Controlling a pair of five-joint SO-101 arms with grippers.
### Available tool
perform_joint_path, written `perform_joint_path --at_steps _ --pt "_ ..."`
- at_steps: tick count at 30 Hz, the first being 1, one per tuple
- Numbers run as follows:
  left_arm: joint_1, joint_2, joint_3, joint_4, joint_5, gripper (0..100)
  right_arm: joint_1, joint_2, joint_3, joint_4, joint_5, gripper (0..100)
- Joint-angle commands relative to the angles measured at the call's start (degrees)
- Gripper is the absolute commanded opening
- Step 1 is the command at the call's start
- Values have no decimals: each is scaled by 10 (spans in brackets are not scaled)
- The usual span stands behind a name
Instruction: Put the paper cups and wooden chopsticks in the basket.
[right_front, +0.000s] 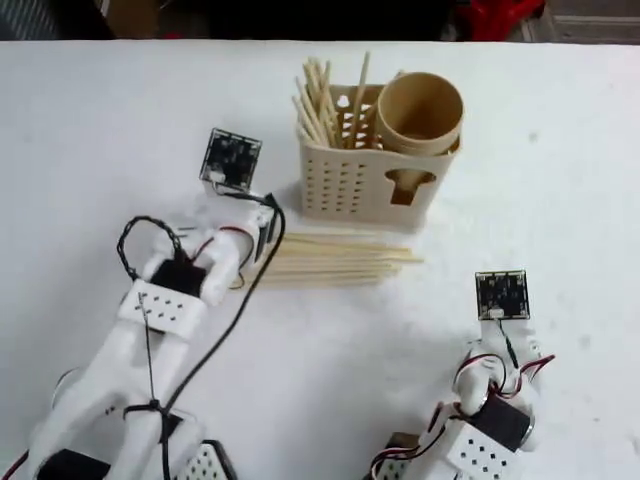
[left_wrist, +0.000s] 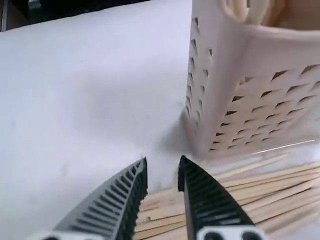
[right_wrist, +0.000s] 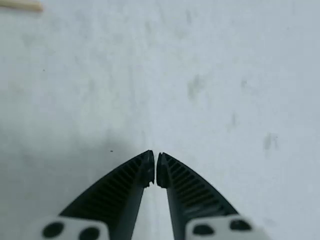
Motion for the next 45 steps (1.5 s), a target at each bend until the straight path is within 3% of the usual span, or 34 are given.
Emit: perform_joint_path --at_steps 1,31,34,39,45 --pt "0 -12 4 -35 -6 120 3 3 5 -7 -1 24" --pt "2 -10 6 -33 -7 120 3 3 5 -7 -1 24" --pt "20 -9 2 -8 -68 120 3 3 5 -7 -1 24" --pt "109 13 -25 69 -149 120 3 3 5 -7 -1 24" --pt "119 176 -151 149 -250 120 3 3 5 -7 -1 24"
